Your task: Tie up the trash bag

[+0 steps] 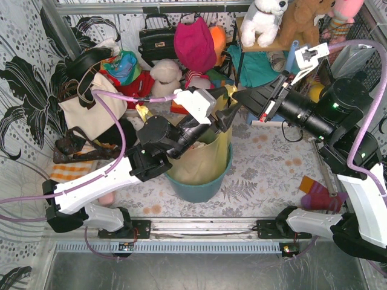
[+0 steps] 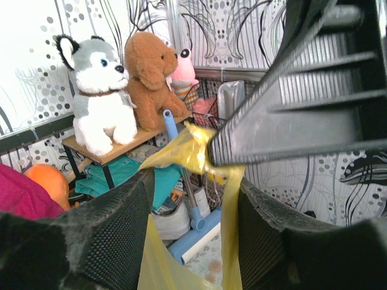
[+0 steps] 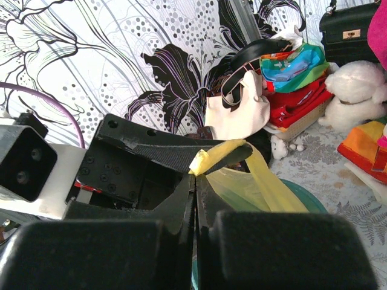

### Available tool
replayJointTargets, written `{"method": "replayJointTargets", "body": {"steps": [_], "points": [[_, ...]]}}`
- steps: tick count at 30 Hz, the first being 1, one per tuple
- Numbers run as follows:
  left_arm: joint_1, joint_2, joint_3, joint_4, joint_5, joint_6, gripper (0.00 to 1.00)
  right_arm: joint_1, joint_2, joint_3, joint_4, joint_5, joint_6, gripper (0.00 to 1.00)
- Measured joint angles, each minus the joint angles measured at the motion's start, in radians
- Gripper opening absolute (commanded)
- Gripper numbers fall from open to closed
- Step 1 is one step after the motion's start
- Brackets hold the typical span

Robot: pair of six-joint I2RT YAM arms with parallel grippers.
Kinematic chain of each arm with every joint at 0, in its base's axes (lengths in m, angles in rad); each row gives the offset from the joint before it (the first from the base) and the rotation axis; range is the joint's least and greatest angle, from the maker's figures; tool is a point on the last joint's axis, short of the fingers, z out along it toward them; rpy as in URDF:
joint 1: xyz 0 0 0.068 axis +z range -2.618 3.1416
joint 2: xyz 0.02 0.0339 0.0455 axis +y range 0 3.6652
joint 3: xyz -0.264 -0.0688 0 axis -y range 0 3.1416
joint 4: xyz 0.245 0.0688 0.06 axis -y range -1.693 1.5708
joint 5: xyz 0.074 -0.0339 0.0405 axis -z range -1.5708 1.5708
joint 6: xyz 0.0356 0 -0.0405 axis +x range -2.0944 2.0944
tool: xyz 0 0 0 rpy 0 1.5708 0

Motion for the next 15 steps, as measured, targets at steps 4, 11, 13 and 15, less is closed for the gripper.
{"method": "replayJointTargets", "body": {"steps": [4, 11, 13, 15], "points": [[0.001, -0.043, -0.074, 0.013, 0.03, 0.012, 0.65, 0.0, -0.007, -0.002, 0.0, 0.0, 0.0, 0.0], [0.008, -0.124, -0.184, 0.051, 0.051, 0.039, 0.7, 0.0, -0.009, -0.002, 0.0, 0.0, 0.0, 0.0], [0.013, -0.126, -0.185, 0.064, 0.056, 0.047, 0.74, 0.0, -0.009, -0.002, 0.0, -0.002, 0.0, 0.0], [0.016, -0.125, -0.185, 0.074, 0.065, 0.055, 0.75, 0.0, -0.008, -0.002, 0.0, -0.008, 0.0, 0.0]]}}
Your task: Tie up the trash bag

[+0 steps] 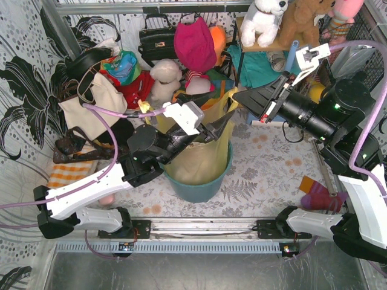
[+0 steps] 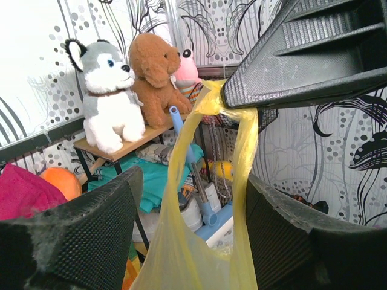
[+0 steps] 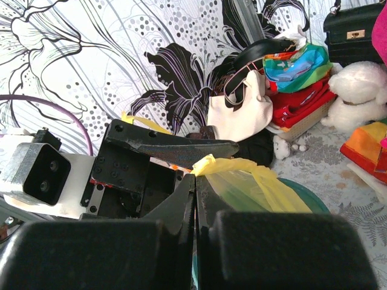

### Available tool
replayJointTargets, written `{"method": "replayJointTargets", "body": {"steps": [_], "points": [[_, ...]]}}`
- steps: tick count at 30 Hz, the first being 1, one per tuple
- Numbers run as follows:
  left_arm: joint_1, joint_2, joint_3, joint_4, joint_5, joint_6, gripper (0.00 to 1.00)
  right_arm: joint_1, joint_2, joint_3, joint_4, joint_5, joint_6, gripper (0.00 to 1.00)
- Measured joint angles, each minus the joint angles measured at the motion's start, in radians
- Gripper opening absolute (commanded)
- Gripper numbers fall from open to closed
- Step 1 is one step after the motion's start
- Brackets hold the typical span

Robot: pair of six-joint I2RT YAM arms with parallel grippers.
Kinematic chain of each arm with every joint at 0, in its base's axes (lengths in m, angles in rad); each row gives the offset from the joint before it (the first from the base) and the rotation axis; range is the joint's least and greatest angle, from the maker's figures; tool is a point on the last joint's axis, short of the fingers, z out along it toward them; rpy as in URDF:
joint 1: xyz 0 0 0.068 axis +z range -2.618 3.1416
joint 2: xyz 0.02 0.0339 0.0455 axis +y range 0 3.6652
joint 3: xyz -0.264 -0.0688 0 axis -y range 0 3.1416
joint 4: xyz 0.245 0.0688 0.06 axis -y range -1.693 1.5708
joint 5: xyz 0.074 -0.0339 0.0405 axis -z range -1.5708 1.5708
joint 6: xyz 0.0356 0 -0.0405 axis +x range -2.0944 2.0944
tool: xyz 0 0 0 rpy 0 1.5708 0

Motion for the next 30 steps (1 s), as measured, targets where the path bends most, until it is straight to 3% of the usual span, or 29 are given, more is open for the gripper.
{"method": "replayJointTargets", "body": {"steps": [9, 21, 27, 30], "points": [[0.07, 0.06, 0.04, 0.018, 0.123, 0.004, 0.74, 0.0, 0.0, 0.0, -0.004, -0.042, -0.004, 0.0], [0.16, 0.074, 0.119, -0.037, 0.398, -0.052, 0.42, 0.0, 0.002, 0.0, -0.022, -0.074, -0.019, 0.0], [0.169, 0.074, 0.119, -0.072, 0.464, -0.066, 0.09, 0.0, 0.002, 0.0, -0.022, -0.07, -0.02, 0.0], [0.169, 0.074, 0.119, -0.088, 0.487, -0.071, 0.02, 0.0, 0.002, 0.0, -0.023, -0.065, -0.023, 0.0]]}}
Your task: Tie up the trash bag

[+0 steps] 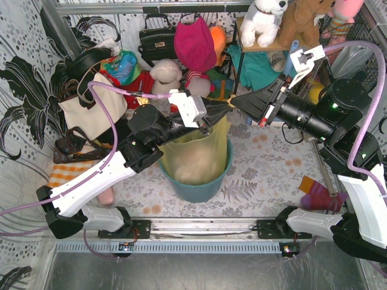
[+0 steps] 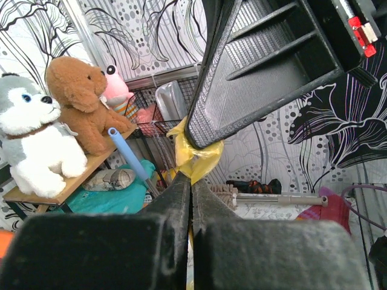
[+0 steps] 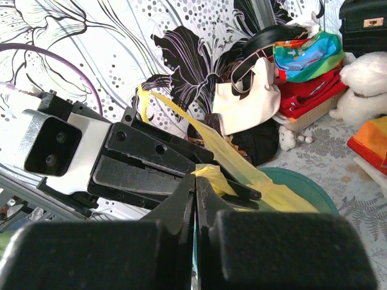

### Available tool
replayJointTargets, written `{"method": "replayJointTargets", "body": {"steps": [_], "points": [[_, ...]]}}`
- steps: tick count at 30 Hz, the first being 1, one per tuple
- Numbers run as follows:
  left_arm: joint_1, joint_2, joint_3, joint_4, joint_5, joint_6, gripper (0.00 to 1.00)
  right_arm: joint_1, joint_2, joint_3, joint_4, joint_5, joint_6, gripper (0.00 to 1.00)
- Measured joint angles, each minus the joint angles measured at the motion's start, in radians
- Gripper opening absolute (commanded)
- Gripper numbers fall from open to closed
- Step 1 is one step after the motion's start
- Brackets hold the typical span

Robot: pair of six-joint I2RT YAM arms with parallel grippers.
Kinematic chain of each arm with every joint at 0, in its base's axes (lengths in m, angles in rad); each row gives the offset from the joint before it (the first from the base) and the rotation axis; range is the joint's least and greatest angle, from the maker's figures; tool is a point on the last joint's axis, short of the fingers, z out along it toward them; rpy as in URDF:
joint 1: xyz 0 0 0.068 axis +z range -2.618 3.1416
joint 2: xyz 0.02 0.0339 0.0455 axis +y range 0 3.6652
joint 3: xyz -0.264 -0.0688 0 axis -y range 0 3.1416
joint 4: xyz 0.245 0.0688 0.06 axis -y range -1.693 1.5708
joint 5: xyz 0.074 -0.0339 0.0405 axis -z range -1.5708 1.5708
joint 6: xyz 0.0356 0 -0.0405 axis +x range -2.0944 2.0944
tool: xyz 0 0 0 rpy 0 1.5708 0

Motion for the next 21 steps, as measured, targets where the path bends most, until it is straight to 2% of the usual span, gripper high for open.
{"method": "replayJointTargets", "body": {"steps": [1, 3, 7, 10, 21], "points": [[0.0, 0.0, 0.0, -0.001, 0.003, -0.003, 0.01, 0.0, 0.0, 0.0, 0.0, 0.002, 0.0, 0.0], [0.0, 0.0, 0.0, -0.002, 0.01, -0.007, 0.01, 0.0, 0.002, 0.0, 0.0, 0.003, 0.0, 0.14], [0.0, 0.0, 0.0, -0.01, 0.019, -0.012, 0.0, 0.0, 0.006, 0.0, 0.0, 0.01, -0.003, 0.24], [0.0, 0.0, 0.0, -0.011, 0.023, -0.013, 0.0, 0.0, 0.005, 0.0, 0.0, 0.029, -0.003, 0.26], [0.0, 0.0, 0.0, -0.013, 0.026, -0.016, 0.0, 0.0, 0.005, 0.0, 0.0, 0.059, -0.003, 0.24]]}}
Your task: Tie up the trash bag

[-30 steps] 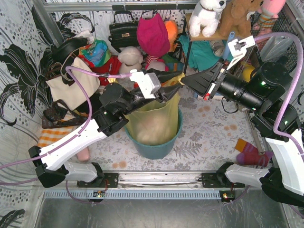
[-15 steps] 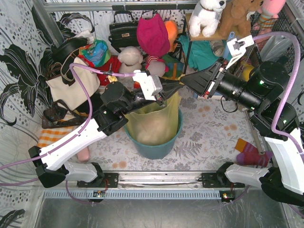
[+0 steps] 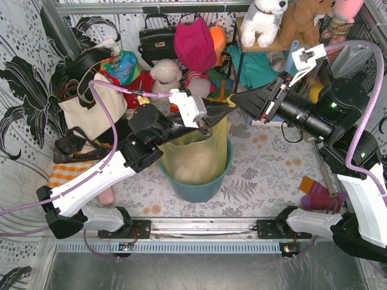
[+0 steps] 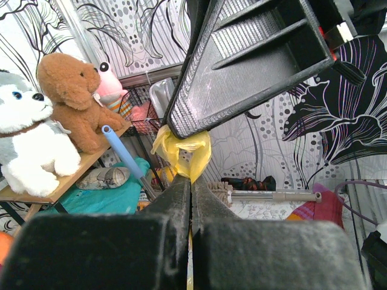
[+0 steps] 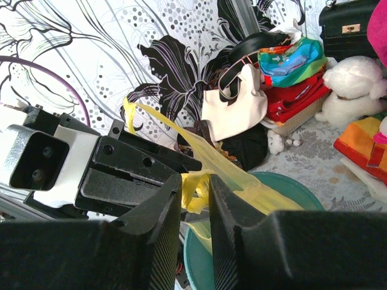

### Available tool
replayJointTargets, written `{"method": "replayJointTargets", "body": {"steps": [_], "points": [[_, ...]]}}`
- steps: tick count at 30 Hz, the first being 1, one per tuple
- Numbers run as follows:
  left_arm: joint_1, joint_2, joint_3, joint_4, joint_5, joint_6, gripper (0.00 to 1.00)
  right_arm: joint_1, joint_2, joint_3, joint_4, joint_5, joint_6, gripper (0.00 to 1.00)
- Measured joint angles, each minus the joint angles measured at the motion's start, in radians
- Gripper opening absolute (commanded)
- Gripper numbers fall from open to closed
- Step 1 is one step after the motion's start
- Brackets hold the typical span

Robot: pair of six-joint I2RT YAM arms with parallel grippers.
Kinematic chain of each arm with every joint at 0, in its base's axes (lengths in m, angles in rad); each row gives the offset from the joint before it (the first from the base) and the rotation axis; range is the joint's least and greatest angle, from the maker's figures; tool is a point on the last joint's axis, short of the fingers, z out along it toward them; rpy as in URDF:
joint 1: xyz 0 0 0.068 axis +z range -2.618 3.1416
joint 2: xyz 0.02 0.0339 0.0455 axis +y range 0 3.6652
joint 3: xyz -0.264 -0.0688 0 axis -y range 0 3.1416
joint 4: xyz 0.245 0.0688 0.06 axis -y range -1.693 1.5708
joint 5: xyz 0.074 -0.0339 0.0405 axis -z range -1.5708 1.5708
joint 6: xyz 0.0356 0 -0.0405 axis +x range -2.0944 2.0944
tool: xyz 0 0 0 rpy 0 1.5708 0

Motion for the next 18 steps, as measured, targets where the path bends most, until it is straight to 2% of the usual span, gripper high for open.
{"method": "replayJointTargets", "body": {"steps": [4, 9, 18], "points": [[0.0, 0.0, 0.0, -0.001, 0.0, 0.0, 0.0, 0.0, 0.0, 0.0, 0.0, 0.011, 0.0, 0.19], [0.0, 0.0, 0.0, -0.003, 0.0, 0.0, 0.0, 0.0, 0.0, 0.0, 0.001, 0.018, 0.005, 0.0], [0.0, 0.0, 0.0, -0.003, 0.0, 0.0, 0.0, 0.0, 0.001, 0.001, 0.011, 0.021, 0.007, 0.0]]}}
